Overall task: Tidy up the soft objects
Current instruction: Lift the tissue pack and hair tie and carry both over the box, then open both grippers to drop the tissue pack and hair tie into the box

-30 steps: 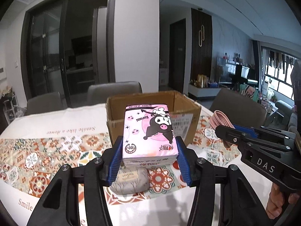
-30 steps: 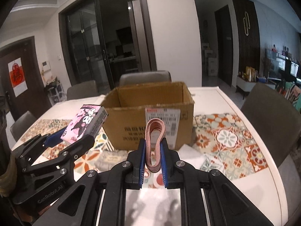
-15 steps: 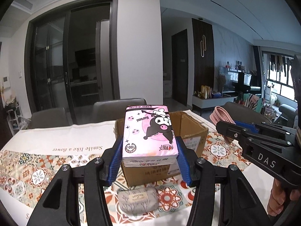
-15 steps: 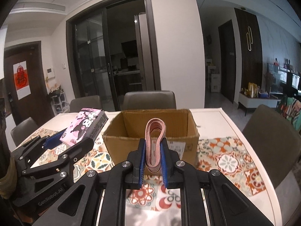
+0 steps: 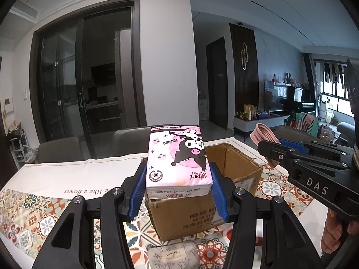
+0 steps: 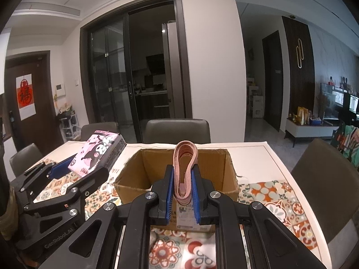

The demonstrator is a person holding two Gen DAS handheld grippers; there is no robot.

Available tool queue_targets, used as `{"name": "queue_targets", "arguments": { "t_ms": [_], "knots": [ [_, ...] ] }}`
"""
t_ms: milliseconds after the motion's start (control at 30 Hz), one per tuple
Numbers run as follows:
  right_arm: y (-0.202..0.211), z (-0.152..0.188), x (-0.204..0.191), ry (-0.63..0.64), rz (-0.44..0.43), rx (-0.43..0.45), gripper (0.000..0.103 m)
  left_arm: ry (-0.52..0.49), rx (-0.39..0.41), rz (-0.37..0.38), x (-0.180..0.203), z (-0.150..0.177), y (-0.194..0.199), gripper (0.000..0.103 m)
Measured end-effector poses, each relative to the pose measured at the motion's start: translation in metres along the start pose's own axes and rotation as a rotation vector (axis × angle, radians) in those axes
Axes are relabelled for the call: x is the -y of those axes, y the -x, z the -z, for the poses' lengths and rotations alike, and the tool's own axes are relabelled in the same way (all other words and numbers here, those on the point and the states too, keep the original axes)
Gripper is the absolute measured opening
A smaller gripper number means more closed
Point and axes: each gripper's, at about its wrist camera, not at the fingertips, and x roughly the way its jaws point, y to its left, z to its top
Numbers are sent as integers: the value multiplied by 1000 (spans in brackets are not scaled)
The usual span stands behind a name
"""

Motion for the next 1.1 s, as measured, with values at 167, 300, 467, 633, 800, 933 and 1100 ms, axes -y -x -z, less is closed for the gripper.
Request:
{"name": "queue_targets", "arguments": {
  "t_ms": [167, 300, 467, 633, 800, 933, 1100],
  "knots": [
    [-17, -4, 4, 5, -2, -8, 16, -9, -11, -7, -3, 1, -16, 52],
    [-30, -6, 8, 9, 0, -14, 16, -11, -23, -14, -5, -1, -30, 52],
    [-48, -8, 12, 1, -3, -37, 16, -10, -46, -11, -5, -1, -47, 52],
    [-64, -9, 15, -3, 10, -59, 16, 6, -91, 4, -7, 3, -68, 52],
    [-81, -8, 19, -1, 17, -90, 16, 22, -140, 18, -8, 9, -88, 52],
    [-94, -6, 22, -5, 19, -118, 16, 19, -174, 16, -8, 13, -102, 52],
    [-112, 0, 30, -20, 20, -165, 16, 2, -214, 14, -5, 19, -117, 53]
  ]
}}
